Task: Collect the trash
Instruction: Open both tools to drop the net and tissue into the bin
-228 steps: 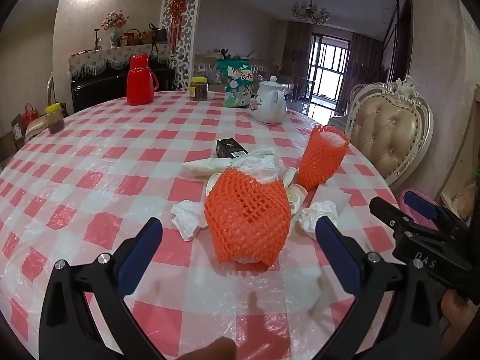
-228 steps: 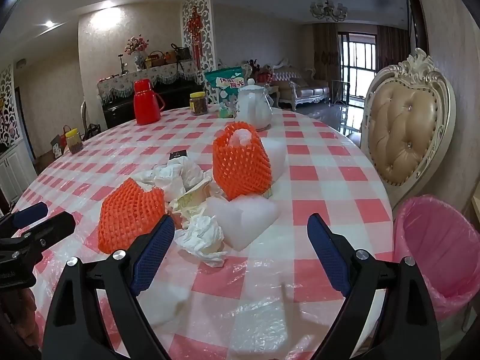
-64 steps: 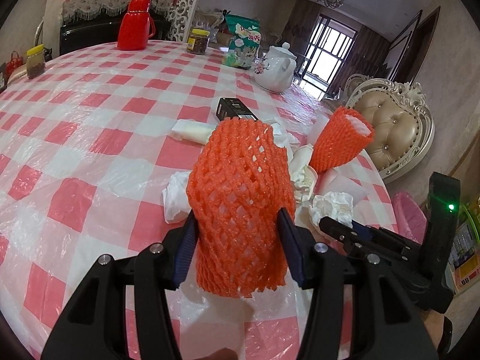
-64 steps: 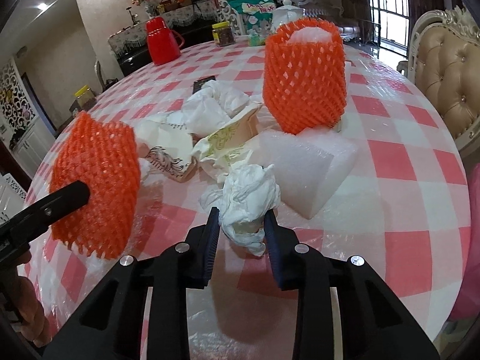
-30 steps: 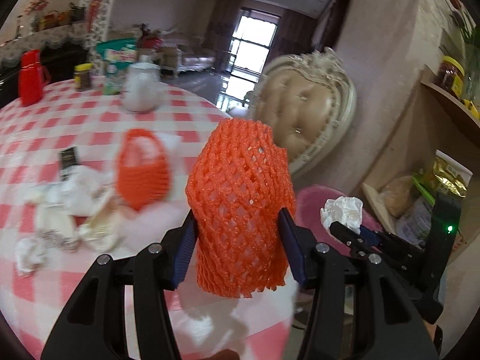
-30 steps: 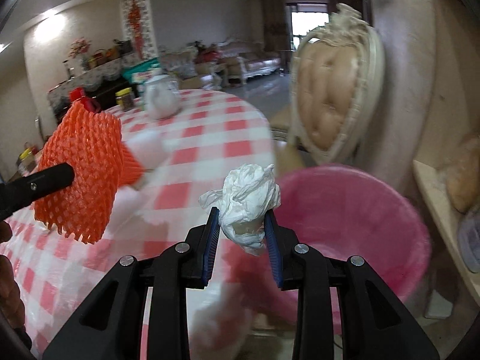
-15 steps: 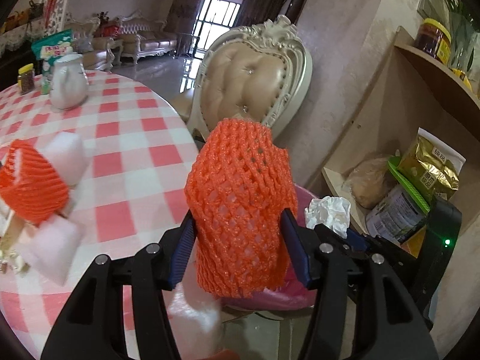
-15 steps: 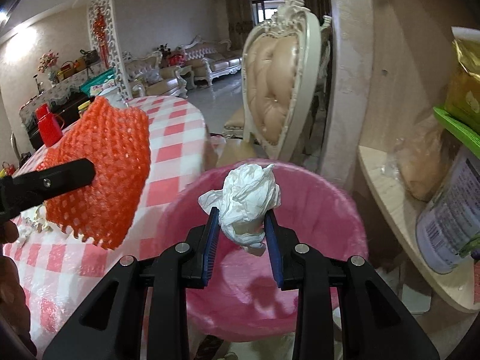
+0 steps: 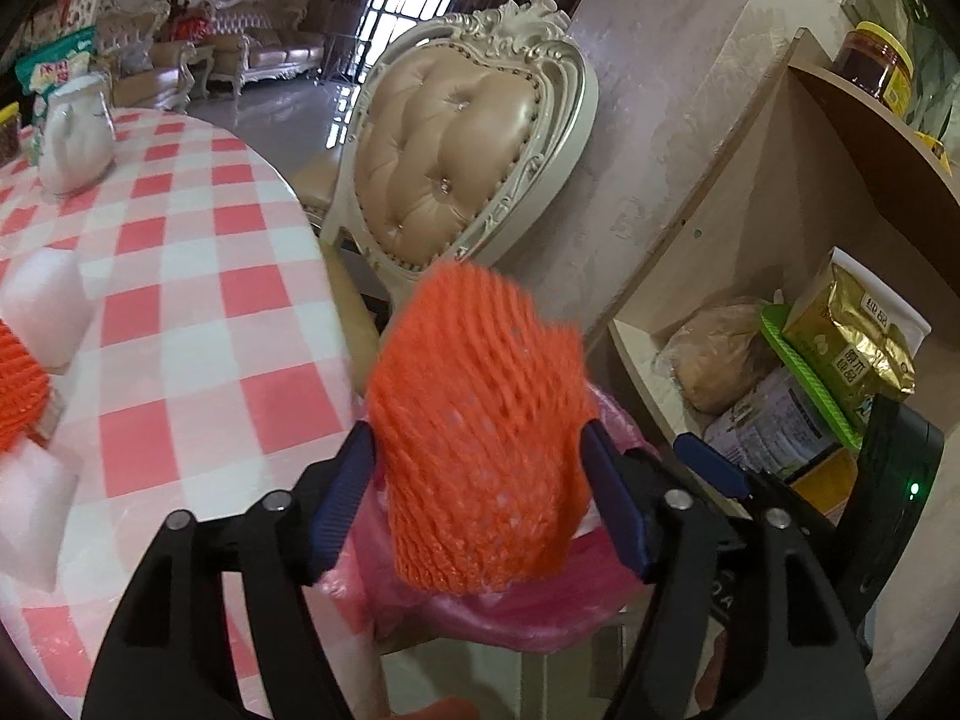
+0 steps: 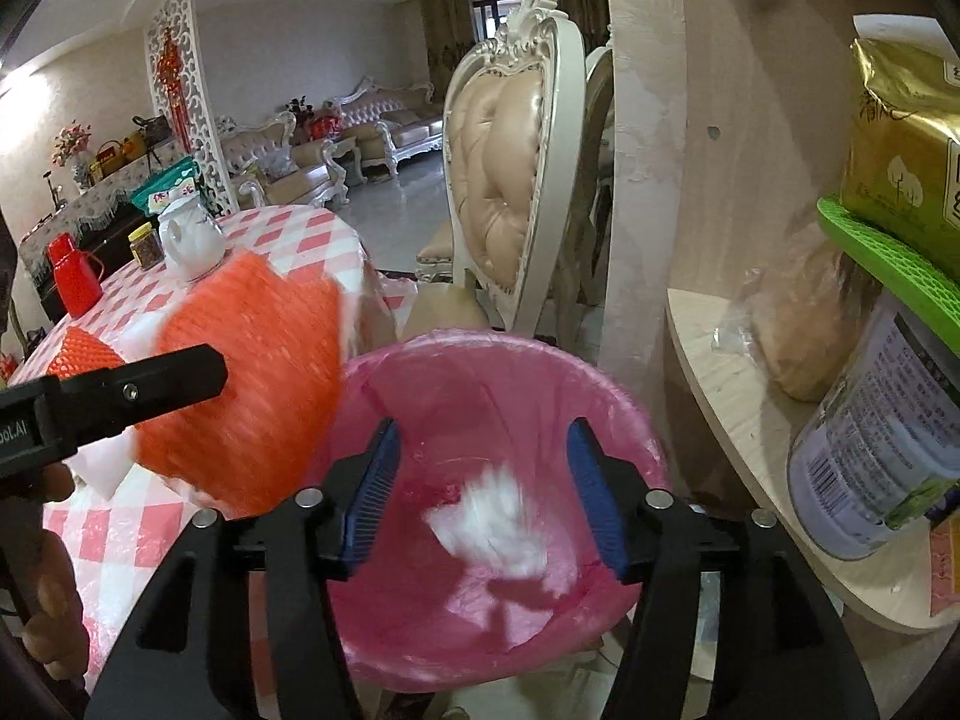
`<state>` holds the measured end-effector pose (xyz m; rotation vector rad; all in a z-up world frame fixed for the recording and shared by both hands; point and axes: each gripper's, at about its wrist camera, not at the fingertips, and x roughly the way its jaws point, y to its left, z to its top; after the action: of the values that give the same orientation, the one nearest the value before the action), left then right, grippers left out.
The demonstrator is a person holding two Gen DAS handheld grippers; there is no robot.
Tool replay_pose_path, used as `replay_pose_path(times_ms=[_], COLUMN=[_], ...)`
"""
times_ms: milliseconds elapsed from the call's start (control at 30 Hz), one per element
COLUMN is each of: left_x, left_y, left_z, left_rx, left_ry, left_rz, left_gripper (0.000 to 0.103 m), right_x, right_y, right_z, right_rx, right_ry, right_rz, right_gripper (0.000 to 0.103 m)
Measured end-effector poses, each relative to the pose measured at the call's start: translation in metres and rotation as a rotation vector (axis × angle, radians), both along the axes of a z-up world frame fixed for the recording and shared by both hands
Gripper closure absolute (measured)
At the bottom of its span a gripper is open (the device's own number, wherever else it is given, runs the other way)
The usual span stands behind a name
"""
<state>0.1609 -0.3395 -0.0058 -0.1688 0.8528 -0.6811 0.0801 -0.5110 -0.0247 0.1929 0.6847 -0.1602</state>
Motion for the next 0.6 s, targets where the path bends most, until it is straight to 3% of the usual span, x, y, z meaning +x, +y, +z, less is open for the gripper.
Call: replay_pose_path(times_ms=[333, 433, 600], left_x=[0.002, -0.008, -0.030], left_y=[0.016, 0.034, 0.068], left_z=[0.002, 0.007, 0.023], left_rx=[0.003, 0.022, 0.008], left_ry=[-0.008, -0.066, -0.171], left_rz=[0.032, 0.082, 0.123], left_gripper=[0.019, 0.005, 0.005], right_x=[-0.009, -0.008, -0.005], right_y=[-0.004, 0.000, 0.016], right_z=[0.011, 0.010, 0.012], right_rx=[-0.020, -0.017, -0.010], right_ry=[-0.019, -0.017, -0.031], right_rz=[-0.017, -0.010, 0.011], right_gripper=[0.021, 0.020, 0.018])
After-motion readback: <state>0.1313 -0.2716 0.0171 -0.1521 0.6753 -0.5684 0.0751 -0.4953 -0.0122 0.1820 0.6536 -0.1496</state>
